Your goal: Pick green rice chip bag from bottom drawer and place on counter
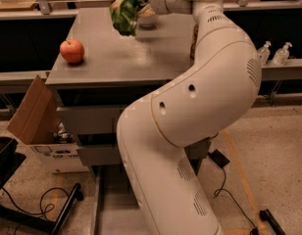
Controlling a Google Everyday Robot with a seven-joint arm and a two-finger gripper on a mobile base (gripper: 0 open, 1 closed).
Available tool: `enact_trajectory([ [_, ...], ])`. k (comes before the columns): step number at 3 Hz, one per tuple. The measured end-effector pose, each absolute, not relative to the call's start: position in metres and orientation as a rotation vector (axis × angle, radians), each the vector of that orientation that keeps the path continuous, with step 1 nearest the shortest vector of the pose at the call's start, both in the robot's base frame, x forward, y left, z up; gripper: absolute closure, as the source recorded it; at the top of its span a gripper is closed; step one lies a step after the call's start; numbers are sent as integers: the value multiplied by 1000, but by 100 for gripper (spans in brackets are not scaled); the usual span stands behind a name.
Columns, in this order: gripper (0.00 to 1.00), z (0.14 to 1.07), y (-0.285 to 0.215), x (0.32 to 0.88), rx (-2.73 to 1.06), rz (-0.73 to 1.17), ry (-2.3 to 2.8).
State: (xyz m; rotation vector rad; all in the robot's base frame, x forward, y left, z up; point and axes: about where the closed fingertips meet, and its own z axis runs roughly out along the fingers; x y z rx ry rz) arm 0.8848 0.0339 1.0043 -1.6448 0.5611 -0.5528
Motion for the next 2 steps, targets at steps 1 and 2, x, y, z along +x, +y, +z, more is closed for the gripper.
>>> enact_trajectory([
  [1, 0, 1003, 36, 885, -1646, -550, 559],
  [2, 0, 1003, 36, 885, -1646, -550, 559],
])
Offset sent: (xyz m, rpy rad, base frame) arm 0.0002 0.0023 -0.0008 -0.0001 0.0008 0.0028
